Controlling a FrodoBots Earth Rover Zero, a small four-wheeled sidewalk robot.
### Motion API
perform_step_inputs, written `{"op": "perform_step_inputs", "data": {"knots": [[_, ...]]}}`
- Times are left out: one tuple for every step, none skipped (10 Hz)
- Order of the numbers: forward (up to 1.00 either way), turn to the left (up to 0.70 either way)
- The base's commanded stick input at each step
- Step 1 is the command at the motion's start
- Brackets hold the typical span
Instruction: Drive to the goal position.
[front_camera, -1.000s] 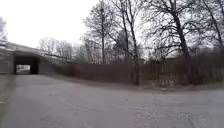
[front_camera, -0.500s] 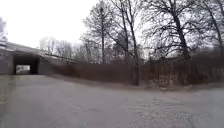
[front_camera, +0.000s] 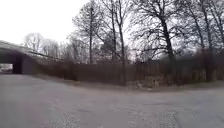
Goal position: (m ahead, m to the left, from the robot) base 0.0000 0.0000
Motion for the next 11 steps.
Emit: {"op": "perform_step_inputs", "data": {"knots": [[0.0, -0.45], [0.0, -0.45], [0.0, -0.45], [0.0, -0.45], [0.0, -0.45], [0.0, -0.45], [0.0, -0.45], [0.0, -0.45], [0.0, -0.45], [0.0, -0.45], [0.0, -0.45]]}}
